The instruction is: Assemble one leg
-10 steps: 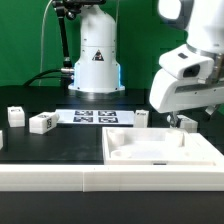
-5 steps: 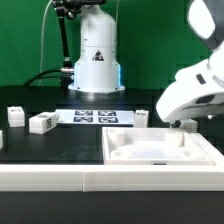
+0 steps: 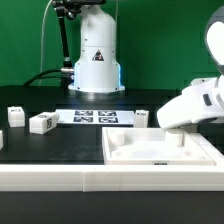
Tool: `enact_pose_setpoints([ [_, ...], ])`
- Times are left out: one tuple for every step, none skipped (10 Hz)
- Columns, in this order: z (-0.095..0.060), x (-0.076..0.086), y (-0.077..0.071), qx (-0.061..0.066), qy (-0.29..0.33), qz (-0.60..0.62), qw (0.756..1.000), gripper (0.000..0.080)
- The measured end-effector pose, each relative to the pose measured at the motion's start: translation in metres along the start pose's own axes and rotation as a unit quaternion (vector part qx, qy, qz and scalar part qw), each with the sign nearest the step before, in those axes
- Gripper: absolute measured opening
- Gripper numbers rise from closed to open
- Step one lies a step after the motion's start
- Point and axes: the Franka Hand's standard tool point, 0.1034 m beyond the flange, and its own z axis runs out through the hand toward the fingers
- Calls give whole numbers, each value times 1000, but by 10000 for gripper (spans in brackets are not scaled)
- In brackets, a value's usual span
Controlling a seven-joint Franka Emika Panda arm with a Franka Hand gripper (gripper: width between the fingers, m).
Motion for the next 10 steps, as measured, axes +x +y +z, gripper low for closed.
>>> enact_pose_setpoints([
  [0, 0, 0, 0, 0, 0, 1000, 538],
  [0, 0, 0, 0, 0, 0, 1000, 401],
  [0, 0, 0, 0, 0, 0, 1000, 401],
  [0, 0, 0, 0, 0, 0, 1000, 290],
  [0, 0, 0, 0, 0, 0, 1000, 290],
  [0, 0, 0, 0, 0, 0, 1000, 290],
  [0, 0, 0, 0, 0, 0, 1000, 290],
  [0, 0, 0, 0, 0, 0, 1000, 290],
  [-3, -1, 0, 2, 0, -2, 1000, 290],
  [-19, -13, 3, 12, 3, -5, 1000, 290],
])
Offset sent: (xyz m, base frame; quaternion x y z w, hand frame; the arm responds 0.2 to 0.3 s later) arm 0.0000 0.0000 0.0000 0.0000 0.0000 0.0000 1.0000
